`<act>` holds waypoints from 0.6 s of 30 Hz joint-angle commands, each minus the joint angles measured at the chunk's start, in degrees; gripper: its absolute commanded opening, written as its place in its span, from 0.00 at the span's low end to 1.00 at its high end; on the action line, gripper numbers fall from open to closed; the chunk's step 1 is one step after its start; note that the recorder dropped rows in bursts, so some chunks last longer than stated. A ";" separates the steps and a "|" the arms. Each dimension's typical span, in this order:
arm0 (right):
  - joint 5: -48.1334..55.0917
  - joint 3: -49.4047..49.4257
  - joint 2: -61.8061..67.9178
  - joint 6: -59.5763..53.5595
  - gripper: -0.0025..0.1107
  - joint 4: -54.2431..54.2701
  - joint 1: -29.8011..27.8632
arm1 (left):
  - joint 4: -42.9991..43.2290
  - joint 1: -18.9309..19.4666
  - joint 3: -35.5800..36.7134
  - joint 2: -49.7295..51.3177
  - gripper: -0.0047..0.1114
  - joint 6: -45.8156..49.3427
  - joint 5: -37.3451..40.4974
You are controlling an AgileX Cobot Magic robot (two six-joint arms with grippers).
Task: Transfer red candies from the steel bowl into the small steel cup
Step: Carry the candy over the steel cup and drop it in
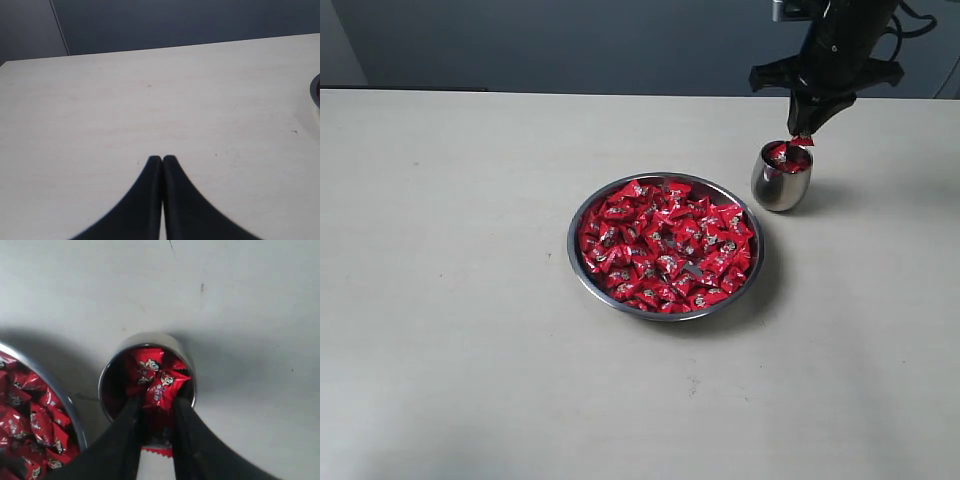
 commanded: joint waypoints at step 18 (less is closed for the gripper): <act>0.03 -0.50 2.83 -1.49 0.27 -0.06 -0.46 | 0.10 -0.02 -0.48 -0.27 0.04 -0.27 -0.45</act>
